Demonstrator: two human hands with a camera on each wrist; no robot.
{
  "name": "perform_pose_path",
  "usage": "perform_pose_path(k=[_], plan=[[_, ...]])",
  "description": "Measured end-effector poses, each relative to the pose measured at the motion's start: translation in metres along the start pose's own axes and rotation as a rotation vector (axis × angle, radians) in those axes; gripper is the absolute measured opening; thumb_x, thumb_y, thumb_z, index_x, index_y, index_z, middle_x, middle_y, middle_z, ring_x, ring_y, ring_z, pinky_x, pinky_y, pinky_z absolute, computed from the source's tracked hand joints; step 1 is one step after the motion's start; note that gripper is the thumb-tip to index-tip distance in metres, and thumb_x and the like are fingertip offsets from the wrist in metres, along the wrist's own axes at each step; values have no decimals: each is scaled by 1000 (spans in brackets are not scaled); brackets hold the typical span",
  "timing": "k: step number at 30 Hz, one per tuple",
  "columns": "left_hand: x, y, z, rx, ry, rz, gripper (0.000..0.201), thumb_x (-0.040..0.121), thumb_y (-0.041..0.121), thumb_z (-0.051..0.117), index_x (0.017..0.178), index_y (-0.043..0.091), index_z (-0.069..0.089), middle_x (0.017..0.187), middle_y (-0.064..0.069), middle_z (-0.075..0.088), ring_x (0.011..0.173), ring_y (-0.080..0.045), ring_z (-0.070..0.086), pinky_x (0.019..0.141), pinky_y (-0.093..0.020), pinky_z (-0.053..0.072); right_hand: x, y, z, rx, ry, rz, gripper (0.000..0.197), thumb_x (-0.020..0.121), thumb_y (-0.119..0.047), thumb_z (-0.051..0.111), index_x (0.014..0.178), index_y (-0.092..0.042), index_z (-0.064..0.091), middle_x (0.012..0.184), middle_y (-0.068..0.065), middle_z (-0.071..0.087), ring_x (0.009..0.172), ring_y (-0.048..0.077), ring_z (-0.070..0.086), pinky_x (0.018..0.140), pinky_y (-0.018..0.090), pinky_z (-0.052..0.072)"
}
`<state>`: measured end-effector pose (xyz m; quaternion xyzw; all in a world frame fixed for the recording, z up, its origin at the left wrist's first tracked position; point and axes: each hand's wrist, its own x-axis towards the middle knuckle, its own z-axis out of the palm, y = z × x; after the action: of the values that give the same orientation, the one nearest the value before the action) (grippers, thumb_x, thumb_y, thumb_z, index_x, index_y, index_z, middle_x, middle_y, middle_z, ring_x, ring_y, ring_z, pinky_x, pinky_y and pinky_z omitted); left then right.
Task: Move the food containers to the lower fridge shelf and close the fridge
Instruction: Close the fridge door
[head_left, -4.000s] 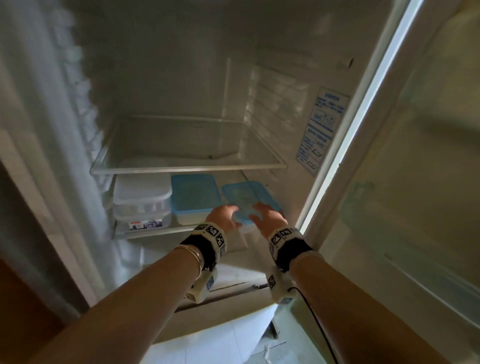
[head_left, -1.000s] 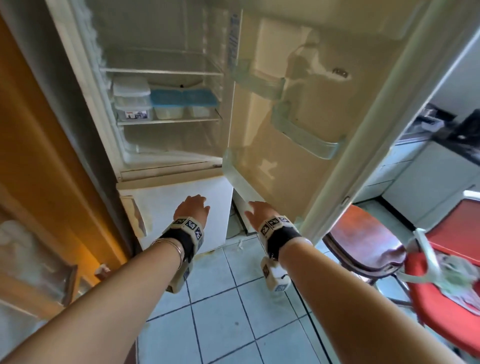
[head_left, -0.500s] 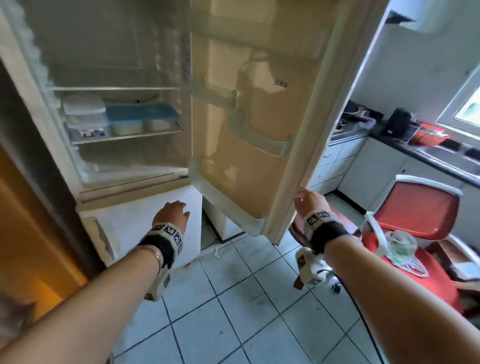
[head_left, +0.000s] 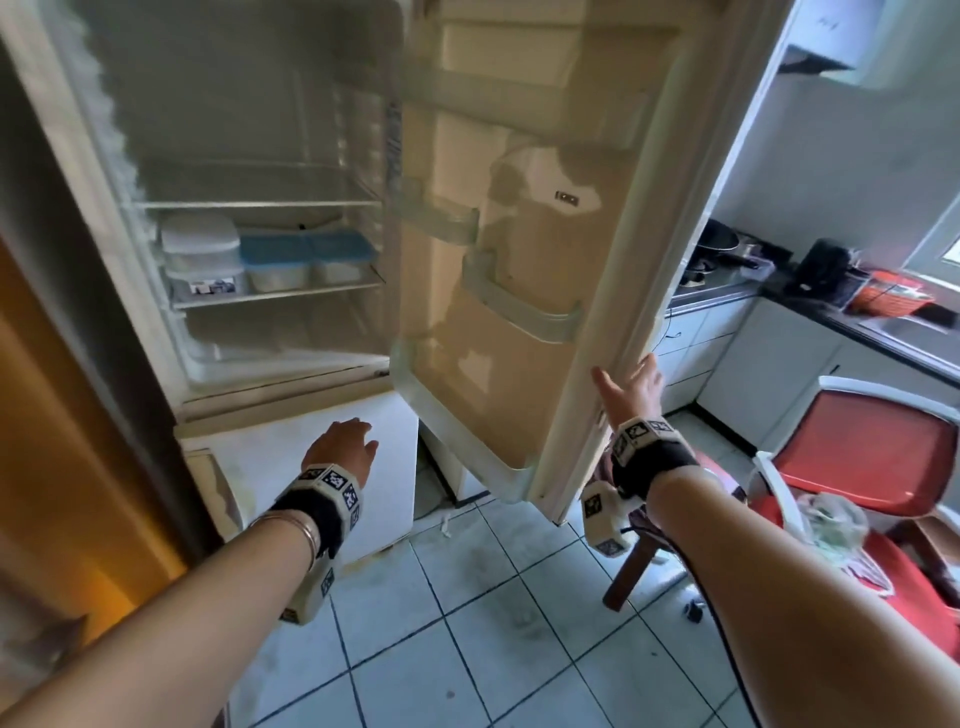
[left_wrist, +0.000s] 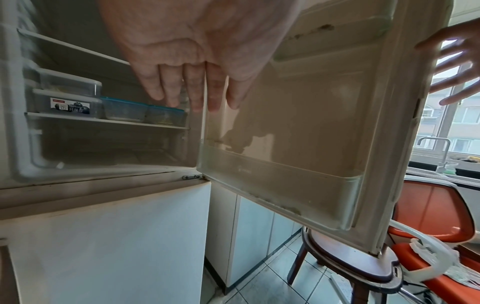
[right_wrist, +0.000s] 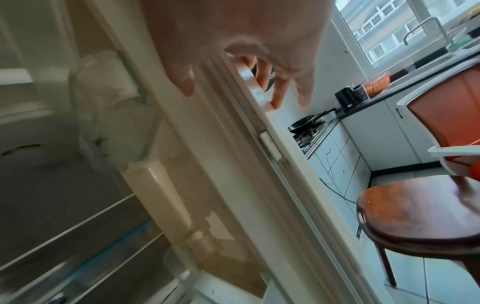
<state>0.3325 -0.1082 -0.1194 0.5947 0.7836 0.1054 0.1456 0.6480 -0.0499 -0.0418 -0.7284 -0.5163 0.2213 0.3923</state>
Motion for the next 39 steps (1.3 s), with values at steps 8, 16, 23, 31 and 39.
perform_pose_path(k=[8, 16, 23, 31, 39], plan=[[-15, -16, -10, -16, 13, 7, 46, 100, 29, 33, 145, 18, 34, 155, 0, 29, 143, -18, 27, 119, -33, 23, -49, -8, 18, -36, -48, -175, 72, 84, -40, 64, 138, -5, 34, 133, 14, 45, 123, 25, 47, 105, 34, 35], [-37, -73, -24, -46, 28, -32, 47, 100, 28, 33, 146, 15, 33, 156, -2, 27, 144, -18, 25, 119, -31, 20, -102, -51, 76, 137, -324, -274, 73, 73, -42, 73, 131, -12, 39, 126, 12, 53, 116, 28, 53, 102, 48, 44], [-51, -128, -44, -135, 96, -130, 47, 98, 26, 40, 143, 13, 38, 152, -6, 36, 140, -22, 35, 117, -30, 26, -147, -105, 129, 159, -489, -281, 96, 68, -36, 80, 142, -7, 25, 138, 13, 45, 123, 25, 50, 106, 40, 43], [-60, -179, -68, -186, 107, -226, 43, 98, 24, 38, 139, 10, 44, 145, -9, 47, 132, -26, 45, 111, -34, 37, -182, -165, 196, 186, -630, -363, 59, 89, -25, 62, 138, -9, 35, 140, 10, 48, 124, 22, 53, 100, 31, 45], [-36, -197, -107, -284, 208, -333, 48, 99, 25, 39, 145, 12, 33, 145, -13, 45, 131, -30, 46, 108, -37, 38, -188, -214, 266, 188, -739, -429, 66, 88, -27, 61, 144, -12, 29, 147, 7, 42, 132, 23, 46, 109, 42, 41]])
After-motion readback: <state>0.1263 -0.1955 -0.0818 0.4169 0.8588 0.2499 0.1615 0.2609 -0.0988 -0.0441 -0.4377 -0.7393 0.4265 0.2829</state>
